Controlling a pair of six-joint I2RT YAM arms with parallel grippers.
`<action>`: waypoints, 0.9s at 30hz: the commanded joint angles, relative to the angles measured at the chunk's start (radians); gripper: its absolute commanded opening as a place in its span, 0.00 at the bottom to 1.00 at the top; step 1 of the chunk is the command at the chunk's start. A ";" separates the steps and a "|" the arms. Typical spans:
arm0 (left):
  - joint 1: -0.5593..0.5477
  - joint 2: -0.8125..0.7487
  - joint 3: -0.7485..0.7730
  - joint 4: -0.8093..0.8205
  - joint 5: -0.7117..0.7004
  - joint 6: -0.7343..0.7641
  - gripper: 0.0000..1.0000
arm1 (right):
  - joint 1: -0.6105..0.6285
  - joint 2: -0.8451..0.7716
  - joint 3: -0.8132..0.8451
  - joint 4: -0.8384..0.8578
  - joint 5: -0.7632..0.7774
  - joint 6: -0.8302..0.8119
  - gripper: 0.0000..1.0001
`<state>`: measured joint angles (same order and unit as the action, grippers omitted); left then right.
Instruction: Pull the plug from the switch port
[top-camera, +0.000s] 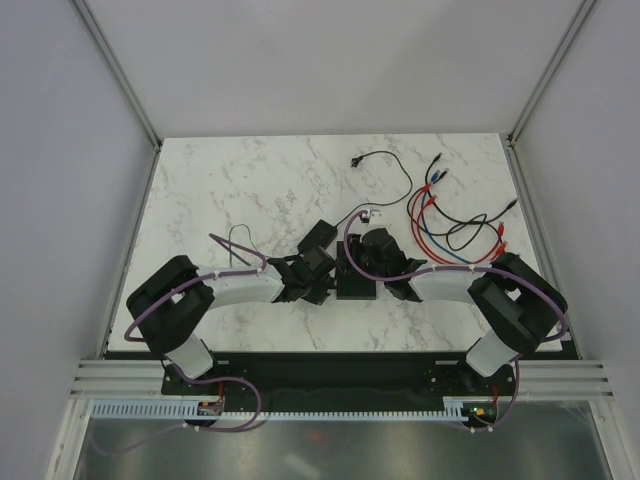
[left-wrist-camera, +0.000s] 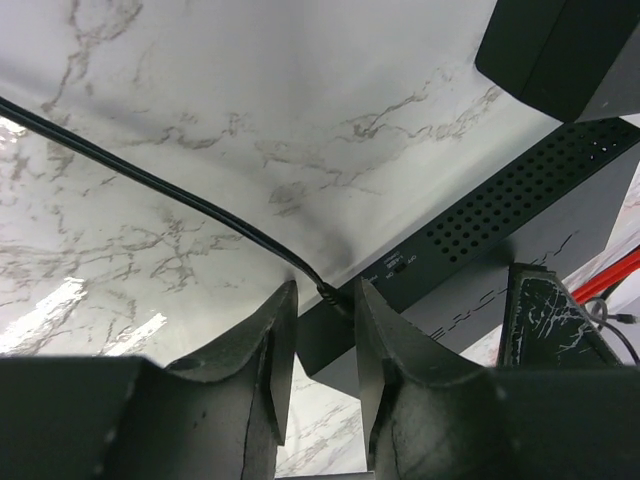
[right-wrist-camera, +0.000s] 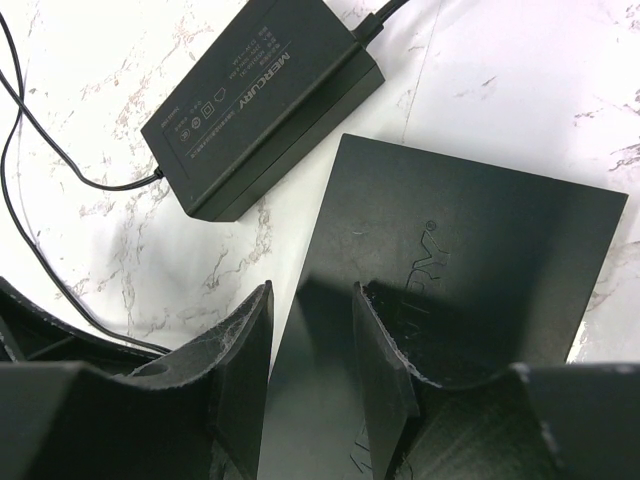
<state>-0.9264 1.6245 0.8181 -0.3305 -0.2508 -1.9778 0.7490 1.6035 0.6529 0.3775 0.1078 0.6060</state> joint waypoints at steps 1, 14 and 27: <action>0.001 0.047 -0.014 -0.079 0.034 -0.191 0.33 | 0.006 0.044 -0.025 -0.141 0.015 -0.015 0.45; 0.012 0.017 -0.060 -0.062 0.028 -0.194 0.03 | 0.006 0.064 -0.012 -0.164 0.033 -0.003 0.44; 0.009 -0.023 -0.115 -0.019 0.027 -0.259 0.02 | 0.006 0.107 0.013 -0.247 0.150 0.095 0.20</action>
<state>-0.9077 1.6070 0.7525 -0.2134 -0.2382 -2.0014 0.7502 1.6421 0.6876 0.3511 0.1978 0.6704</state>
